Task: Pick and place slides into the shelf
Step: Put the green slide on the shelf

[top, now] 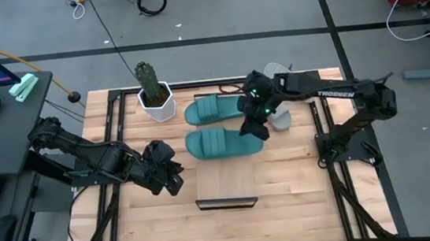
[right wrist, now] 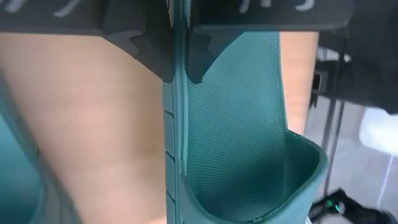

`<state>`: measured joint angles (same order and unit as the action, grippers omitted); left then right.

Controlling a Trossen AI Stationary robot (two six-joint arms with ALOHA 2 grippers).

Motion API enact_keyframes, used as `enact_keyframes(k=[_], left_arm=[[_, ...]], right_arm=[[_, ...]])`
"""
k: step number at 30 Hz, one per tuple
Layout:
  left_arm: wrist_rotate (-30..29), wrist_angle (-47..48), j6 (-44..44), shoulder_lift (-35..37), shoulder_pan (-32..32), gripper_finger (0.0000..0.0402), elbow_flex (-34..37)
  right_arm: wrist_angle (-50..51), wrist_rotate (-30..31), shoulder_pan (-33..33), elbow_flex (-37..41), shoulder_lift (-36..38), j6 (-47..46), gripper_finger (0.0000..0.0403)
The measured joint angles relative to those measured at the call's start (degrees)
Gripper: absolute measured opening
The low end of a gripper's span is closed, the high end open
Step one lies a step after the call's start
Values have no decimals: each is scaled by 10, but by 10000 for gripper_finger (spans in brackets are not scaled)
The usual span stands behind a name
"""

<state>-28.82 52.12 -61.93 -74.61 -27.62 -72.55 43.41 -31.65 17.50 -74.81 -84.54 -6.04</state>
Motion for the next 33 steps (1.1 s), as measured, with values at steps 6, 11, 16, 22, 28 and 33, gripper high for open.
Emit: enact_keyframes(k=[6,11,16,22,28,33], left_arm=[[-8,0,0,0,0,86,0],[-10,0,0,0,1,80,0],[-11,0,0,0,1,79,0],[-12,0,-1,0,1,85,0],[-12,0,-1,0,2,84,0],[-12,0,-3,0,2,80,0]], right_arm=[[30,-1,22,0,-13,18,29],[29,-5,31,0,-20,22,28],[27,-9,35,0,-21,33,28],[26,-9,39,0,-21,32,28],[-2,-28,38,0,-21,20,28],[-21,-32,39,0,-21,17,27]])
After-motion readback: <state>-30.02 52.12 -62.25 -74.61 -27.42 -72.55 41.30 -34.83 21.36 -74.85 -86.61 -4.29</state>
